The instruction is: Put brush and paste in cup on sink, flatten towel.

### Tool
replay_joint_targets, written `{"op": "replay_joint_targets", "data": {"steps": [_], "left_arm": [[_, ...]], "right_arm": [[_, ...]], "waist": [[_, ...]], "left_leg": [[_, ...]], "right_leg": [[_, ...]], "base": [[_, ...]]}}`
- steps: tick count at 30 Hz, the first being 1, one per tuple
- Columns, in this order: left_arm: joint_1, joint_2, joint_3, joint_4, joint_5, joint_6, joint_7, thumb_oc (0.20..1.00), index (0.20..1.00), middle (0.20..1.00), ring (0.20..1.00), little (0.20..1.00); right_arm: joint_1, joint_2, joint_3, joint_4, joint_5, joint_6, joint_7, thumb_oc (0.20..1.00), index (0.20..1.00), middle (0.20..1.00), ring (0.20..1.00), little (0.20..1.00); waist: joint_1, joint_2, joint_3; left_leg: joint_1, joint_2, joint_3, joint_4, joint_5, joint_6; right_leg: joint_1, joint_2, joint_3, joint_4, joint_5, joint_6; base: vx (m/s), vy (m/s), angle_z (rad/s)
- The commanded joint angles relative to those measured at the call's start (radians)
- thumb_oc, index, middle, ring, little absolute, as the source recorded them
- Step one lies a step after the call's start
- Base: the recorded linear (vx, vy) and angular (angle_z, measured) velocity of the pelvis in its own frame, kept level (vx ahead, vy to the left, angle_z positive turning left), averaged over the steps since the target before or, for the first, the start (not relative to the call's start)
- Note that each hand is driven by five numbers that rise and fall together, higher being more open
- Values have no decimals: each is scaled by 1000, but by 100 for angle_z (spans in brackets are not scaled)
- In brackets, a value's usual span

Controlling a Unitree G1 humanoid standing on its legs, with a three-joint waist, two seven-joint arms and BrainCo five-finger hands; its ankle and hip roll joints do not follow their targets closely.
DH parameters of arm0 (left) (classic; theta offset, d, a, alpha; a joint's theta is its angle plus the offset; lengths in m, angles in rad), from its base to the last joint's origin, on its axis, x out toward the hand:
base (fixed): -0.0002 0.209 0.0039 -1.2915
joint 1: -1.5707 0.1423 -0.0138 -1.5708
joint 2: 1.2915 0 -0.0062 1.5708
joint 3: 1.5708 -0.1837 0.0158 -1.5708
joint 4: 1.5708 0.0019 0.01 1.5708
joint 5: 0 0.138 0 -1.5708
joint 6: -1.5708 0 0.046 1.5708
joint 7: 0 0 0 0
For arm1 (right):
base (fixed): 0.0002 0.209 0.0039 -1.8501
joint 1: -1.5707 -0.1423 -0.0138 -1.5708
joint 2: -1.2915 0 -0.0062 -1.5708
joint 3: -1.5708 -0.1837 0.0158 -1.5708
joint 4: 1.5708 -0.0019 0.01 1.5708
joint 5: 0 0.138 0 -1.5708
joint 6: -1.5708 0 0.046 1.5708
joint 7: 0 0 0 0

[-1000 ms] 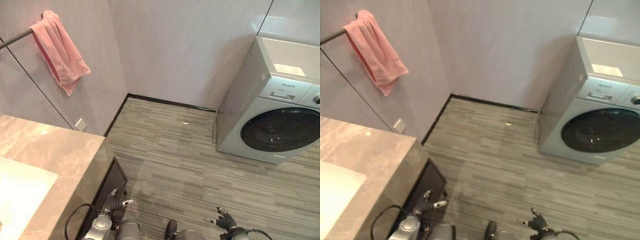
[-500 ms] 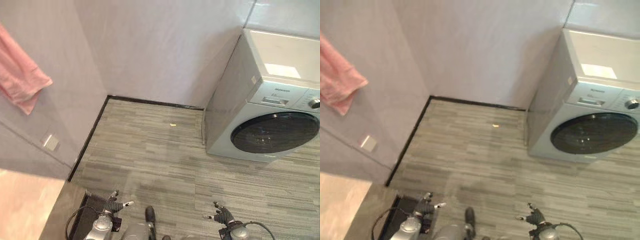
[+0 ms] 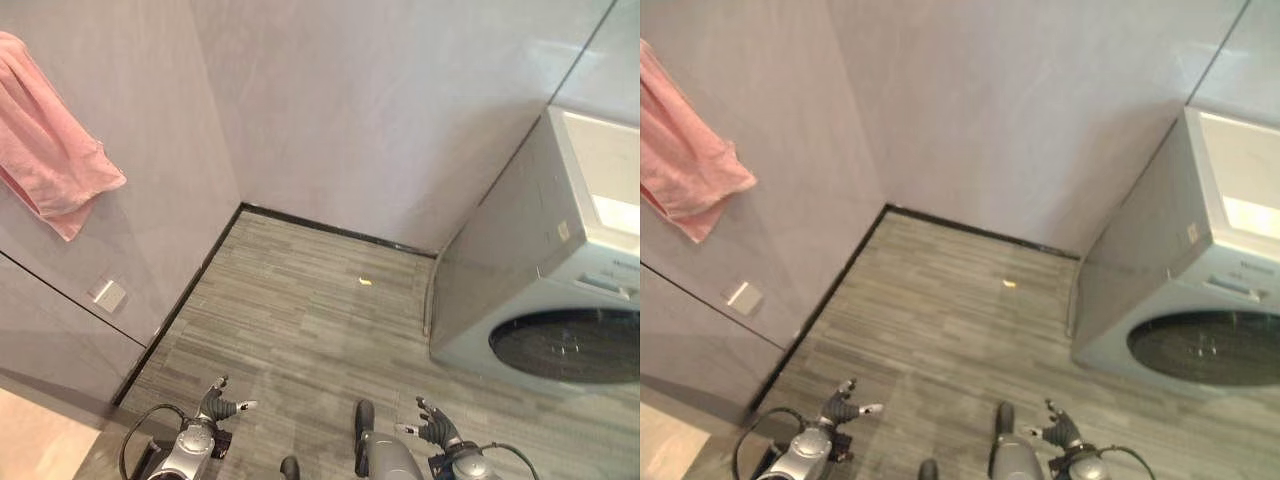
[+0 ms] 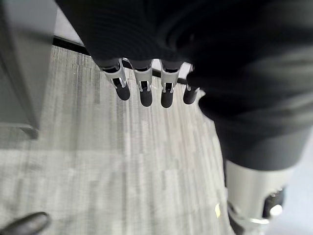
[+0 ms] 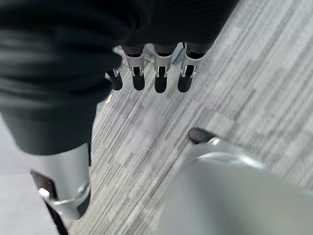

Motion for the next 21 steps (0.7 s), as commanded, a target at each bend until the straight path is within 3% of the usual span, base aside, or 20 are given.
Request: {"op": "replay_joint_targets", "data": {"steps": [1,3,5,7,9,10,11,13,15,18,21], "left_arm": [[-57,29,21,-33,2,-28,6,1000,1000,1000,1000,1000],[-82,38,5,-65,-7,-24,3,1000,1000,1000,1000,1000],[-96,39,-4,-74,-10,-26,7,1000,1000,1000,1000,1000],[-106,35,-7,-74,-23,-26,3,1000,1000,1000,1000,1000],[-105,35,-7,-74,-23,-26,3,1000,1000,1000,1000,1000],[-116,28,-17,-80,-19,-26,5,1000,1000,1000,1000,1000],[-118,25,-22,-79,-13,-26,5,1000,1000,1000,1000,1000],[-117,21,-22,-78,-4,-27,3,1000,1000,1000,1000,1000],[-111,21,-20,-85,0,-25,1,1000,1000,1000,1000,1000],[-87,26,-13,-95,-1,-25,-3,1000,1000,1000,1000,1000],[-56,38,-1,-113,-17,-33,-8,1000,1000,1000,1000,1000]], "right_arm": [[-37,-60,-38,-40,21,-29,6,1000,1000,1000,1000,1000],[-52,-77,-38,-57,31,-28,1,1000,1000,1000,1000,1000],[-51,-89,-41,-72,39,-29,0,1000,1000,1000,1000,1000],[-36,-93,-44,-86,39,-25,4,1000,1000,1000,1000,1000],[-36,-93,-44,-87,39,-25,4,1000,1000,1000,1000,1000],[-9,-88,-54,-85,42,-25,-1,1000,1000,1000,1000,1000],[-3,-86,-52,-80,36,-24,-1,1000,1000,1000,1000,1000],[1,-82,-45,-72,16,-25,-1,1000,1000,1000,1000,1000],[1,-85,-40,-67,-1,-21,4,1000,1000,1000,1000,1000],[-12,-64,-21,-54,-12,-15,14,1000,1000,1000,1000,1000],[-20,-38,-17,-63,-13,-15,26,1000,1000,1000,1000,1000]], "waist": [[-17,-14,-6],[-7,-28,27],[-5,-34,42],[-3,-35,37],[-3,-35,37],[-7,-25,20],[-6,-21,13],[6,-5,6],[11,-3,1],[26,-2,-24],[40,-22,-34]], "left_leg": [[-100,32,43,215,138,-53],[-206,49,52,400,179,-70],[-255,68,98,466,181,-67],[-295,86,175,397,172,-64],[-294,85,176,396,172,-63],[-334,106,299,211,166,-57],[-336,107,324,152,173,-74],[-354,126,353,36,261,-95],[-346,138,355,-10,306,-111],[-317,110,321,-7,272,-84],[-298,53,320,57,190,-31]], "right_leg": [[58,27,-21,-7,-9,34],[83,20,-60,5,-34,6],[108,19,-98,-2,-53,-11],[138,14,-131,-25,-66,-8],[139,13,-131,-26,-66,-7],[177,4,-178,-48,-88,10],[203,5,-182,-53,-109,22],[236,13,-201,-65,-120,30],[267,-1,-214,-69,-127,41],[292,-27,-210,-46,-147,54],[295,-103,-178,67,-85,79]], "base": [[280,-311,9],[175,-247,96],[166,-153,111],[180,-70,19],[169,13,61],[428,64,87],[533,111,75],[367,123,68],[364,122,6],[406,218,0],[367,274,-12]]}}
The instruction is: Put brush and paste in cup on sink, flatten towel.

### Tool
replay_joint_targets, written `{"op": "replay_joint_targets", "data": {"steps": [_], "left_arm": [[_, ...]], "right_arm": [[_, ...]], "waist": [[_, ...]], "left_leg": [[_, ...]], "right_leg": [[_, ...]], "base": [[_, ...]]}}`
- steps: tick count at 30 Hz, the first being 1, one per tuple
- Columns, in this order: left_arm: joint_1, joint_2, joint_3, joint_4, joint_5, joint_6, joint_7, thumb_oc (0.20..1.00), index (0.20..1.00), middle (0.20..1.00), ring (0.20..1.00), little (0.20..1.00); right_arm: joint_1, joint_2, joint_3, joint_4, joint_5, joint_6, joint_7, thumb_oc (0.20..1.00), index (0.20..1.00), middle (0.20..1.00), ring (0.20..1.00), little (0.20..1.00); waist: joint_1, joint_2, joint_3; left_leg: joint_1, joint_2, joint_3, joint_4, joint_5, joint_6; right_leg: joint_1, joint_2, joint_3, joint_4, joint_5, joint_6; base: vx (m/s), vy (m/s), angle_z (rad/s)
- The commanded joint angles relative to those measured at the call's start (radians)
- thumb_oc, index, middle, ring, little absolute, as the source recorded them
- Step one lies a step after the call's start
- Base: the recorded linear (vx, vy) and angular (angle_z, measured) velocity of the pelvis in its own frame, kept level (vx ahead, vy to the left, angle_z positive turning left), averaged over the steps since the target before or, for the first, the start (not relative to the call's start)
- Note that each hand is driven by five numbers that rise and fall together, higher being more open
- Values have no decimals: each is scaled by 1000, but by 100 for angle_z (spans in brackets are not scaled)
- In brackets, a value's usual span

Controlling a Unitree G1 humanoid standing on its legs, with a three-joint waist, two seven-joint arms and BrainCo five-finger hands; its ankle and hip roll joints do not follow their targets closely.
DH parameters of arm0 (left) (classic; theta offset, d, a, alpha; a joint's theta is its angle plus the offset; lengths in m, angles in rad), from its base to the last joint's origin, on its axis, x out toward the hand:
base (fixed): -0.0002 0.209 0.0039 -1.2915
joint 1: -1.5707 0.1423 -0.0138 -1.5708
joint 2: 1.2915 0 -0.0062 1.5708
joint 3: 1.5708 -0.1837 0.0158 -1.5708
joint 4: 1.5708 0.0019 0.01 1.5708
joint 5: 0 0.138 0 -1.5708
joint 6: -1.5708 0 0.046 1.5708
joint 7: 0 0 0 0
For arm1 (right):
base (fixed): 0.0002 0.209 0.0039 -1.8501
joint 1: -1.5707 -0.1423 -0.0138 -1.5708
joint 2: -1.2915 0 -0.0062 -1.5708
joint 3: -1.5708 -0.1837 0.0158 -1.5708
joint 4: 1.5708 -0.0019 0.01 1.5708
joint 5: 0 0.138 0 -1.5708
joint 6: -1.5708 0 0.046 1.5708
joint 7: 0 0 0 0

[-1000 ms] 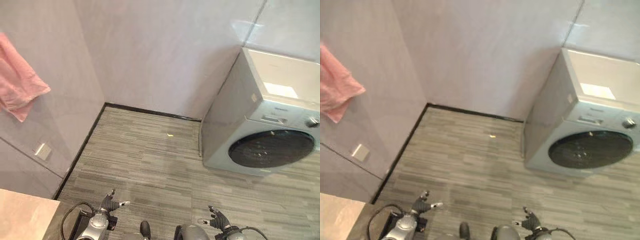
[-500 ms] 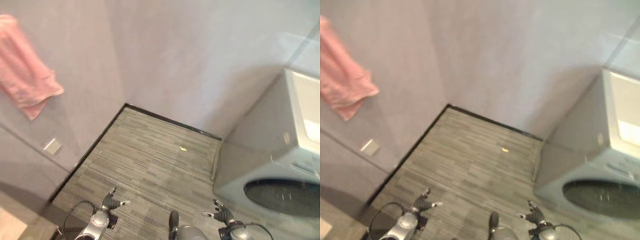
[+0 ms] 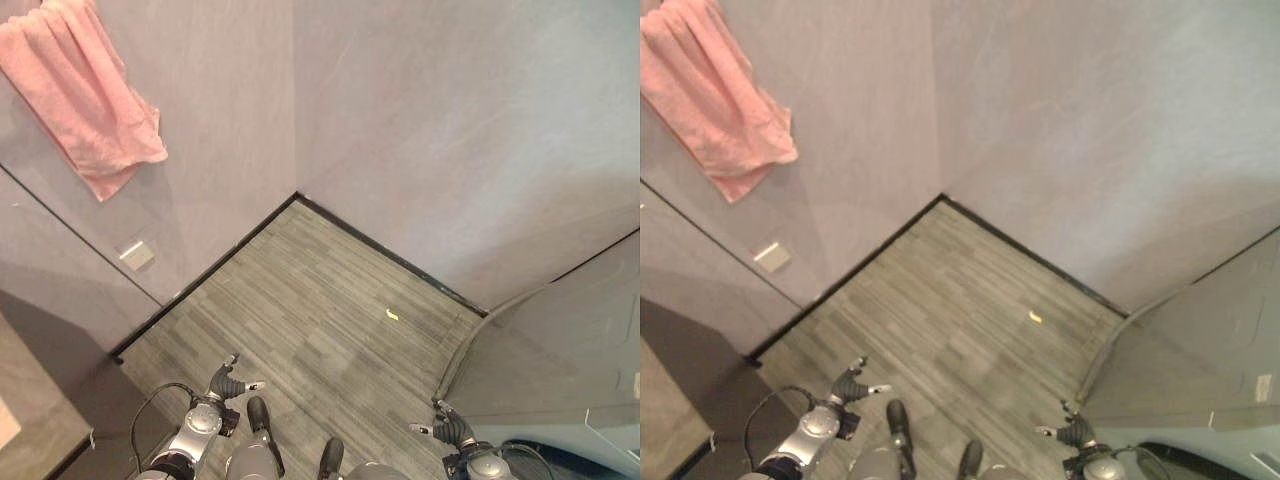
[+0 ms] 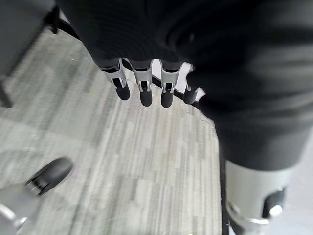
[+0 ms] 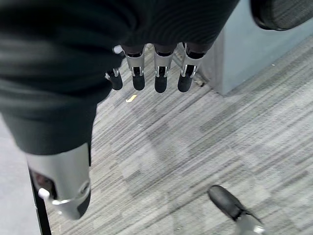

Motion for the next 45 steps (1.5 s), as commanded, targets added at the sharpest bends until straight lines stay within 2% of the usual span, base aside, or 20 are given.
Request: {"op": "replay_joint_targets", "data": {"steps": [1,3,5,6,7,8,9,12,15,18,22,27,30,31,32,35,38,40,42,45], "left_arm": [[11,42,6,-44,-12,-33,-1,1000,1000,1000,1000,1000],[31,55,7,-76,-8,-31,-4,1000,1000,1000,1000,1000],[40,69,4,-105,-13,-28,-7,1000,1000,1000,1000,1000],[47,71,5,-113,-9,-27,-9,1000,1000,1000,1000,1000],[55,75,4,-134,-11,-29,-12,1000,1000,1000,1000,1000],[55,75,5,-135,-11,-28,-12,1000,1000,1000,1000,1000],[59,75,4,-139,-8,-33,-10,1000,1000,1000,1000,1000],[64,76,1,-144,-4,-40,-12,1000,1000,1000,1000,1000],[58,66,3,-112,-6,-47,-6,1000,1000,1000,1000,1000],[53,55,14,-86,-6,-45,0,1000,1000,1000,1000,1000],[64,32,26,-77,-65,-49,-7,1000,1000,1000,1000,1000],[82,14,41,-92,-112,-38,-20,1000,1000,1000,1000,1000],[61,10,24,-82,-100,-38,-14,1000,1000,1000,1000,1000],[50,6,14,-80,-99,-30,-17,1000,1000,1000,1000,1000],[50,6,14,-80,-99,-30,-17,1000,1000,1000,1000,1000],[28,1,-6,-84,-91,-26,-24,1000,1000,1000,1000,1000],[37,2,-14,-97,-77,-28,-22,1000,1000,1000,1000,1000],[47,5,-19,-107,-63,-29,-20,1000,1000,1000,1000,1000],[54,12,-30,-116,-45,-28,-24,1000,1000,1000,1000,1000],[57,28,-51,-114,1,-24,-31,1000,1000,1000,1000,1000]], "right_arm": [[20,18,-9,-57,-11,-22,21,1000,1000,1000,1000,1000],[19,26,-9,-66,-11,-21,21,1000,1000,1000,1000,1000],[15,21,-12,-91,-6,-23,20,1000,1000,1000,1000,1000],[16,22,-14,-98,-1,-25,21,1000,1000,1000,1000,1000],[17,16,-14,-119,18,-34,27,1000,1000,1000,1000,1000],[17,16,-14,-119,18,-34,27,1000,1000,1000,1000,1000],[26,12,-14,-153,31,-45,39,1000,1000,1000,1000,1000],[38,7,-6,-142,40,-60,48,1000,1000,1000,1000,1000],[33,-7,7,-146,23,-62,46,1000,1000,1000,1000,1000],[23,-22,10,-177,-12,-60,34,1000,1000,1000,1000,1000],[41,-28,-5,-177,-26,-59,25,1000,1000,1000,1000,1000],[31,-58,-24,-167,-23,-58,16,1000,1000,1000,1000,1000],[33,-81,-36,-181,-8,-62,9,1000,1000,1000,1000,1000],[34,-86,-36,-175,-1,-58,8,1000,1000,1000,1000,1000],[34,-86,-36,-175,-1,-58,8,1000,1000,1000,1000,1000],[59,-80,-42,-173,4,-50,7,1000,1000,1000,1000,1000],[73,-80,-46,-169,3,-50,10,1000,1000,1000,1000,1000],[80,-78,-43,-158,0,-52,12,1000,1000,1000,1000,1000],[65,-80,-34,-129,-14,-50,9,1000,1000,1000,1000,1000],[26,-72,0,-74,-63,-37,14,1000,1000,1000,1000,1000]], "waist": [[32,-35,-51],[36,-29,-48],[29,-10,-22],[26,0,-14],[6,16,-5],[7,17,-8],[-10,22,-2],[-13,29,6],[-40,14,17],[-55,1,15],[-71,-10,-4],[-60,1,-31],[-59,-11,-17],[-71,-21,-13],[-70,-20,-13],[-86,-14,-12],[-86,3,-22],[-71,15,-21],[-51,23,-19],[-34,28,-37]], "left_leg": [[4,-88,-1,88,-65,68],[41,-119,6,77,-82,115],[84,-132,-7,65,-97,143],[100,-133,-21,64,-104,148],[122,-130,-57,53,-98,149],[119,-128,-56,53,-97,148],[142,-135,-86,44,-93,146],[183,-144,-120,45,-118,135],[214,-157,-196,59,-139,122],[257,-163,-244,32,-153,107],[291,-162,-324,33,-154,92],[266,-134,-359,127,-126,44],[165,-123,-308,319,-63,5],[124,-80,-186,358,-51,0],[122,-79,-186,361,-53,0],[81,-58,-23,222,-109,22],[38,-74,-12,107,-95,26],[-9,-29,-29,-17,23,-5],[-42,0,-72,-68,85,-26],[-9,-24,-101,-39,60,-3]], "right_leg": [[-3,-250,89,311,113,168],[-56,-286,105,455,243,175],[-121,-297,127,605,309,180],[-150,-284,145,652,296,178],[-220,-209,209,678,249,163],[-224,-207,209,676,251,161],[-271,-166,240,665,210,151],[-309,-207,163,524,175,137],[-359,-140,286,357,193,146],[-385,-110,314,201,233,168],[-361,-66,388,203,244,160],[-296,-54,329,161,202,124],[-236,-81,264,135,185,97],[-208,-98,227,117,173,87],[-209,-97,227,116,173,87],[-160,-122,172,95,147,104],[-142,-121,164,85,127,117],[-108,-122,171,71,112,123],[-82,-132,181,66,104,127],[-57,-160,203,109,80,137]], "base": [[288,323,-1],[229,335,14],[213,298,27],[237,189,31],[149,73,47],[194,69,78],[215,96,115],[289,57,59],[328,-93,54],[351,-104,67],[343,-130,85],[259,-126,46],[200,-110,59],[132,-86,67],[124,-72,66],[162,30,74],[154,90,90],[306,190,-2],[301,190,-5],[342,297,-18]]}}
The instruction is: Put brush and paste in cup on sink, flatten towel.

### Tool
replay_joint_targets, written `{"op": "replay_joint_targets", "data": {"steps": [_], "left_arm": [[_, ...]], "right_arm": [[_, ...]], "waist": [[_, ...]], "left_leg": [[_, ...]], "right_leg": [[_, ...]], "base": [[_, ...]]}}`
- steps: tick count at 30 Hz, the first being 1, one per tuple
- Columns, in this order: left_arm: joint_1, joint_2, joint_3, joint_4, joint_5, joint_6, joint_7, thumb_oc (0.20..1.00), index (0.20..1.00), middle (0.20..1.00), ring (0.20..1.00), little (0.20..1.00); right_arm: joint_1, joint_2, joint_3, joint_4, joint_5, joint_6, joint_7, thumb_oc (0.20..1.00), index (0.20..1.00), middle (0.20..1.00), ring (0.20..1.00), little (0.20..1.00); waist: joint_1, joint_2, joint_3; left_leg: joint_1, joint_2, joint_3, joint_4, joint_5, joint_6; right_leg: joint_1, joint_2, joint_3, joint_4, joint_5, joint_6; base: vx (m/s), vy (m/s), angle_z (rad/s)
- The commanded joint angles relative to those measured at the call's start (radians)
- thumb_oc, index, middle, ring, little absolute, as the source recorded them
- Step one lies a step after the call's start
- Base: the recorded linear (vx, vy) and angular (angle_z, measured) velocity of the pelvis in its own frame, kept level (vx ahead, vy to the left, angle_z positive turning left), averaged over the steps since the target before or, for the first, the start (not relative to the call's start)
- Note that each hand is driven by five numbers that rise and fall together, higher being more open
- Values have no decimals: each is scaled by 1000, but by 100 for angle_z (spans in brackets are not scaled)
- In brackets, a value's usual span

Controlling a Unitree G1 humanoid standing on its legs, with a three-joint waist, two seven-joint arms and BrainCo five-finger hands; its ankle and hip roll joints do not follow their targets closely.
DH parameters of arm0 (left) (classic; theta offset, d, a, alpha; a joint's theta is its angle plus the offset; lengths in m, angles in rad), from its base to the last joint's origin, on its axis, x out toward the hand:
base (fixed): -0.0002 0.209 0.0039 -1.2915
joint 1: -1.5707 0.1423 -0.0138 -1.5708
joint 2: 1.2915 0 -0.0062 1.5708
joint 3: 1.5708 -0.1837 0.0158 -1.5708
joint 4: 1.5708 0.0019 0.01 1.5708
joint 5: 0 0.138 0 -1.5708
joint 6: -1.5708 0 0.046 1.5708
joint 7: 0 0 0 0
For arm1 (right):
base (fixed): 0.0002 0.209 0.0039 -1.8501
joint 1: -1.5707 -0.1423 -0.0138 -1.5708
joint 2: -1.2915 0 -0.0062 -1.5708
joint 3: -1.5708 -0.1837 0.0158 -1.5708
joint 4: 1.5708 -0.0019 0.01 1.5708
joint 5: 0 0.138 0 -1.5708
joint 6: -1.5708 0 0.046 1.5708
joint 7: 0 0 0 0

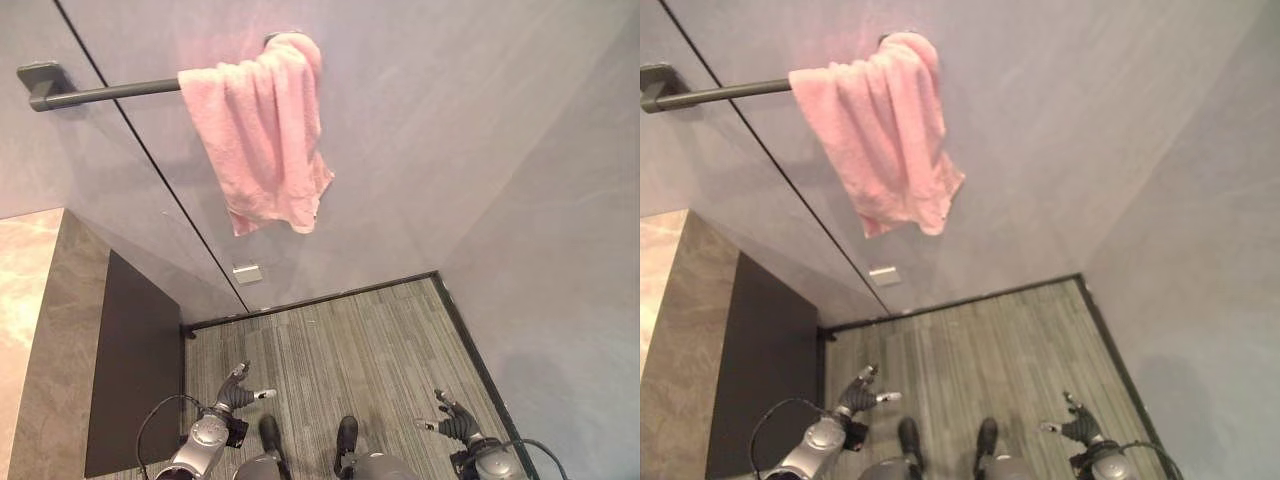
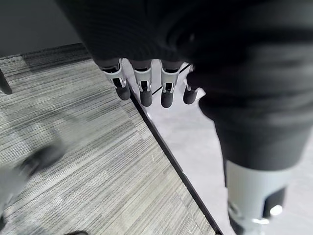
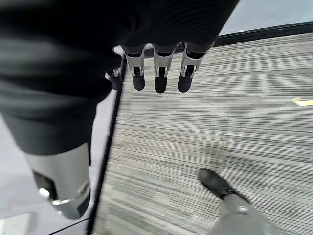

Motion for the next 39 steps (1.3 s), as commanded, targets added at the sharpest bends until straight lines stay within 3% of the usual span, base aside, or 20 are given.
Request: {"op": "replay_joint_targets", "data": {"steps": [1,4,5,7,9,10,15,18,25,32,39], "left_arm": [[0,51,-7,-59,86,-23,-4,1000,1000,1000,1000,1000],[7,65,-6,-64,94,-20,-8,1000,1000,1000,1000,1000],[0,72,-3,-55,97,-16,-1,1000,1000,1000,1000,1000],[-5,80,1,-59,86,-14,3,1000,1000,1000,1000,1000],[-1,86,-1,-61,99,-9,-7,1000,1000,1000,1000,1000],[-1,88,-5,-59,106,-10,-8,1000,1000,1000,1000,1000],[10,95,-11,-64,125,-19,-11,1000,1000,1000,1000,1000],[0,110,-15,-80,181,-22,-1,1000,1000,1000,1000,1000],[58,145,32,-172,180,-32,-5,1000,1000,1000,1000,1000],[114,233,107,-351,190,-42,-4,1000,1000,1000,1000,1000],[95,343,143,-585,40,-67,-76,1000,1000,1000,1000,1000]], "right_arm": [[-2,-16,12,-49,-45,-14,-1,1000,1000,1000,1000,1000],[-21,12,-5,-33,-4,-14,-1,1000,1000,1000,1000,1000],[-51,24,13,-31,-6,-15,-5,1000,1000,1000,1000,1000],[-64,31,28,-72,-5,-17,-5,1000,1000,1000,1000,1000],[-57,28,35,-113,-6,-19,5,1000,1000,1000,1000,1000],[-50,23,35,-133,-1,-22,9,1000,1000,1000,1000,1000],[-24,2,12,-199,12,-30,12,1000,1000,1000,1000,1000],[-4,-32,-24,-274,17,-43,11,1000,1000,1000,1000,1000],[17,-84,-114,-337,33,-61,5,1000,1000,1000,1000,1000],[19,-163,-234,-447,80,-75,4,1000,1000,1000,1000,1000],[-46,-311,-268,-578,226,-93,89,1000,1000,1000,1000,1000]], "waist": [[14,-8,-40],[23,-18,-45],[29,-23,-31],[30,-16,-11],[17,-18,-1],[7,-19,0],[-5,-21,-10],[-32,-46,-11],[-10,-69,-70],[7,-69,-96],[13,-58,-107]], "left_leg": [[31,-108,-21,62,75,91],[63,-139,-18,72,30,130],[103,-157,-11,70,4,156],[137,-154,0,58,-5,171],[168,-161,-22,52,-18,175],[181,-165,-36,47,-19,175],[208,-167,-57,38,-35,165],[238,-182,-110,53,-58,157],[254,-178,-117,34,-60,145],[271,-157,-136,-1,-49,124],[275,-138,-142,-7,-44,107]], "right_leg": [[85,-123,139,152,-15,129],[48,-149,170,284,7,137],[-9,-171,167,415,63,143],[-57,-176,132,518,116,147],[-89,-134,162,569,96,150],[-114,-101,189,556,79,142],[-134,-125,162,411,104,145],[-141,-105,253,263,162,172],[-43,-116,231,135,186,182],[6,-99,204,80,141,172],[28,-87,183,65,98,158]], "base": [[271,259,-48],[215,294,-47],[127,328,-18],[126,263,2],[189,123,18],[196,75,35],[158,-11,37],[185,-87,47],[106,-79,27],[69,-64,2],[41,-47,8]]}}
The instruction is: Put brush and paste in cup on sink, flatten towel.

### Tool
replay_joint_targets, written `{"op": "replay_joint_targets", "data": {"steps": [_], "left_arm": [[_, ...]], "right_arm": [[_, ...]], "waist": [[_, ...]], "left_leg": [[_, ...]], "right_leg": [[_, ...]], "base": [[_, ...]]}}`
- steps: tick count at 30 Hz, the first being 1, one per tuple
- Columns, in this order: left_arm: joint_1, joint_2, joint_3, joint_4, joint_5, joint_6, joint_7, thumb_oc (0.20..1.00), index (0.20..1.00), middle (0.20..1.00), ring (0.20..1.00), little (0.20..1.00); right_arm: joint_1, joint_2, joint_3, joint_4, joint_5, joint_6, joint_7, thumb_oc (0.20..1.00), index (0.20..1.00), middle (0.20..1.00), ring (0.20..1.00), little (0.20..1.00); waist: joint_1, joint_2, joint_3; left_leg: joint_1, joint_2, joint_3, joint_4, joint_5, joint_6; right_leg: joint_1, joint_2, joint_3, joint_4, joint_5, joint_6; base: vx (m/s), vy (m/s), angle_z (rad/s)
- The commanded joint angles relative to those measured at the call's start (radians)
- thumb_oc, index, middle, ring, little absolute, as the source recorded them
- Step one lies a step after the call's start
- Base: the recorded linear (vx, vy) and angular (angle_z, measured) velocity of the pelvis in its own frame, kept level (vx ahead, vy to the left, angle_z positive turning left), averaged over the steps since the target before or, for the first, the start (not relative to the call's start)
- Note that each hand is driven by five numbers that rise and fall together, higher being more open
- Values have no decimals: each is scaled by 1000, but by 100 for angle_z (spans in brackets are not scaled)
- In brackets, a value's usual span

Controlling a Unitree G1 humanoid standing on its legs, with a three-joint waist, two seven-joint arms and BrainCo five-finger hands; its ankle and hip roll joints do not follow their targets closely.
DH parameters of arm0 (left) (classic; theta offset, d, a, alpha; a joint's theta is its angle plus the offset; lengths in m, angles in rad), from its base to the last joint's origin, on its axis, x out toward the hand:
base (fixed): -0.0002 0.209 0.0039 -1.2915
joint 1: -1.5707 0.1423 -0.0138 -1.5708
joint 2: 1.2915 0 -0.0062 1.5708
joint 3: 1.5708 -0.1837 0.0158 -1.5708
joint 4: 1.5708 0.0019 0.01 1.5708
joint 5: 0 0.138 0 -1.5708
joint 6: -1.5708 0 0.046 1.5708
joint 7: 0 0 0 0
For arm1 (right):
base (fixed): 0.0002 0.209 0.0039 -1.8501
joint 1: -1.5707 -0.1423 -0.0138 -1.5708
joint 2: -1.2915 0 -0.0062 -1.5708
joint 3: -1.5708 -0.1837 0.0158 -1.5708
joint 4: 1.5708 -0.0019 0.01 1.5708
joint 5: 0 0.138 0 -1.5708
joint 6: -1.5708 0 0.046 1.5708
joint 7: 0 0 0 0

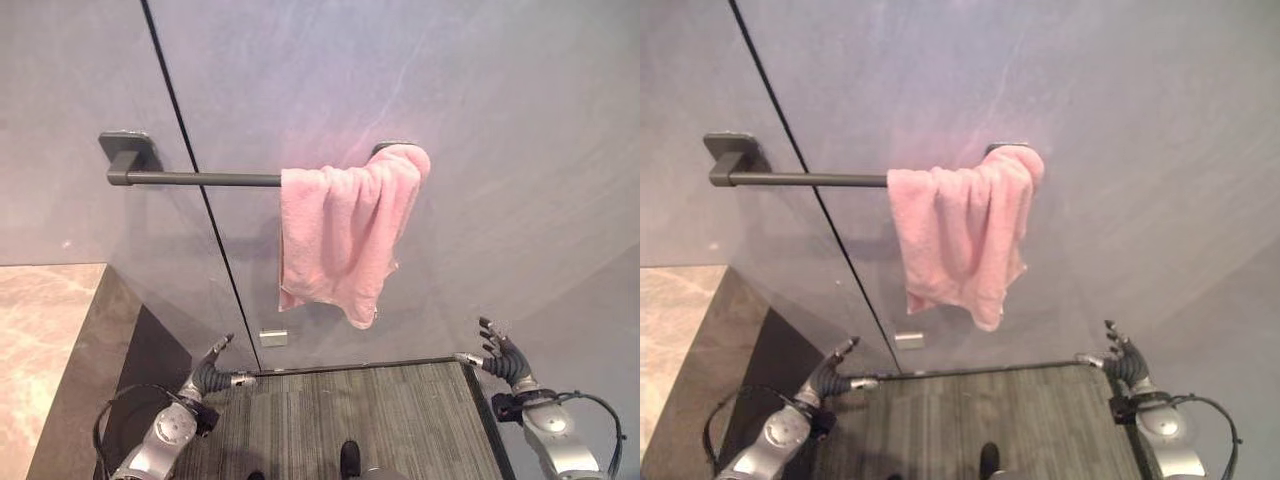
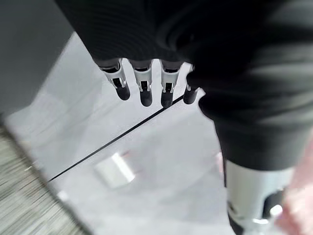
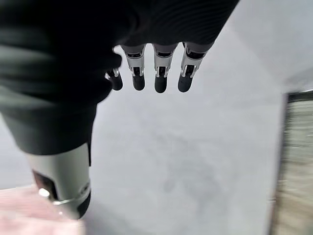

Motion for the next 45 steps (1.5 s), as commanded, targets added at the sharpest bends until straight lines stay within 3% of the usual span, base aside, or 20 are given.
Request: {"op": "replay_joint_targets", "data": {"steps": [1,5,10,21,33,39,43,44,45], "left_arm": [[-81,100,27,-118,-130,-73,-41,1000,1000,1000,1000,1000],[-140,159,7,-228,-232,-89,-72,1000,1000,1000,1000,1000],[-202,176,-22,-285,-308,-100,-86,1000,1000,1000,1000,1000],[-365,90,-150,-211,-338,-87,-74,1000,1000,1000,1000,1000],[-530,-36,-246,-61,-329,-60,-21,1000,1000,1000,1000,1000],[-571,-83,-267,-49,-324,-56,7,1000,1000,1000,1000,1000],[-561,-92,-265,-60,-321,-48,7,1000,1000,1000,1000,1000],[-554,-93,-262,-64,-322,-45,8,1000,1000,1000,1000,1000],[-547,-93,-259,-66,-324,-43,8,366,366,366,366,366]], "right_arm": [[-117,-151,-1,-53,116,-62,38,1000,1000,1000,1000,1000],[-205,-202,42,-63,176,-61,58,1000,1000,1000,1000,1000],[-284,-204,82,-72,251,-66,70,1000,1000,1000,1000,1000],[-495,-139,248,12,365,-30,90,1000,1000,1000,1000,1000],[-757,18,389,183,512,23,66,1000,1000,1000,1000,1000],[-793,101,436,147,538,32,62,1000,1000,1000,1000,1000],[-797,110,461,117,511,42,63,1000,1000,1000,1000,1000],[-797,109,468,104,495,45,62,953,953,953,953,953],[-797,108,470,97,486,45,59,580,580,580,580,580]], "waist": [[18,-11,-30],[23,-3,-30],[28,3,-29],[35,15,-28],[44,29,-14],[41,32,-10],[37,31,-13],[37,29,-15],[35,28,-15]], "left_leg": [[-17,-47,56,4,52,22],[-16,-42,50,4,53,16],[-16,-40,43,4,56,13],[-11,-40,38,4,57,9],[-22,-31,48,4,64,0],[-24,-26,46,4,67,-2],[-19,-25,45,4,64,-3],[-16,-25,45,4,63,-3],[-13,-26,45,4,62,-3]], "right_leg": [[18,-40,15,55,7,78],[23,-36,9,59,-7,73],[29,-35,3,60,-15,68],[47,-31,-4,43,-23,59],[46,-22,6,11,-18,51],[43,-14,8,21,-28,43],[49,-11,7,24,-33,38],[53,-10,7,23,-34,38],[56,-9,7,23,-35,37]], "base": [[31,-35,3],[29,-31,1],[14,-11,1],[18,-11,6],[2,-1,0],[2,-3,-1],[0,0,0],[0,0,0],[0,0,0]]}}
